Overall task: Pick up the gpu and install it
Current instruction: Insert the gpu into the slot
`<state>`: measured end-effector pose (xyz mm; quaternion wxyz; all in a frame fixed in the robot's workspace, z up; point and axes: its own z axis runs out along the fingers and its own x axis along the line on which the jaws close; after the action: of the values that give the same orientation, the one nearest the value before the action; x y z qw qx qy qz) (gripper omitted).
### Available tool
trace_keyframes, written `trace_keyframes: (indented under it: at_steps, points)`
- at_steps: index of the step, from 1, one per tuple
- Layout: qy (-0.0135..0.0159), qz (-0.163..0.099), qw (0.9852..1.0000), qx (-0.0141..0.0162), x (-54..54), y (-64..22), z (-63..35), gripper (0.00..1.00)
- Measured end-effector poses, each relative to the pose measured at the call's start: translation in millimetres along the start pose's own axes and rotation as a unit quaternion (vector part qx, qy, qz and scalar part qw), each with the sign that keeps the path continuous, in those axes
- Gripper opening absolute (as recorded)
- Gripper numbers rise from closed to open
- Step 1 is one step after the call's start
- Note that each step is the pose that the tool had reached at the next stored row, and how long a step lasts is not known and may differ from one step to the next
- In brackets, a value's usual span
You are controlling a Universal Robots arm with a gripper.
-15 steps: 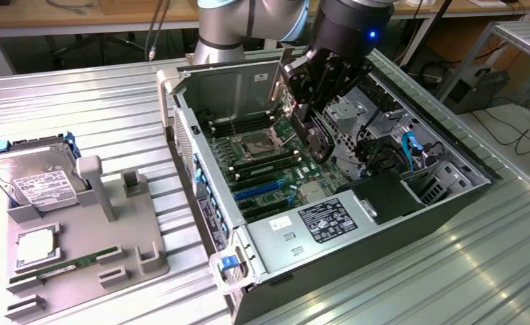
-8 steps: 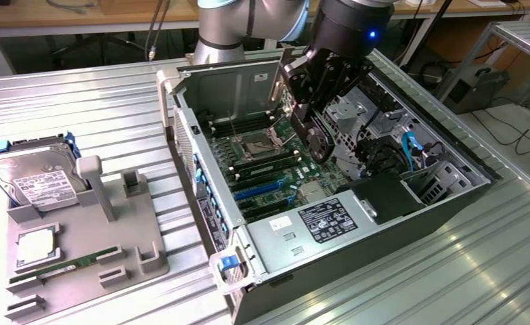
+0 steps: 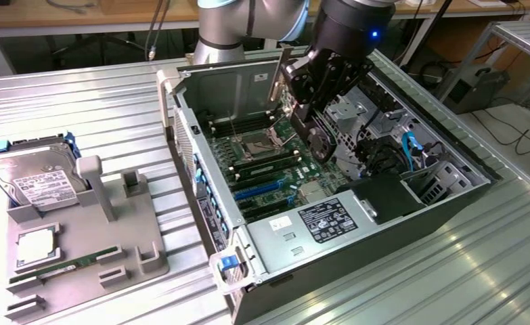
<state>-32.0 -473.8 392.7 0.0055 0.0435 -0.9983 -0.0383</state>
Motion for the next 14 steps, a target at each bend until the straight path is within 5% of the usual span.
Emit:
trace_keyframes:
  at_steps: [3, 8, 14]
  points:
    - [0.0040, -0.051, 0.9987, 0.0004, 0.0, 0.0, 0.4, 0.26]
    - [0.0078, -0.100, 0.9949, 0.0007, 0.0, -0.1, 0.8, 0.26]
    - [0.0123, -0.161, 0.9868, 0.0013, 0.0, -0.1, 1.3, 0.26]
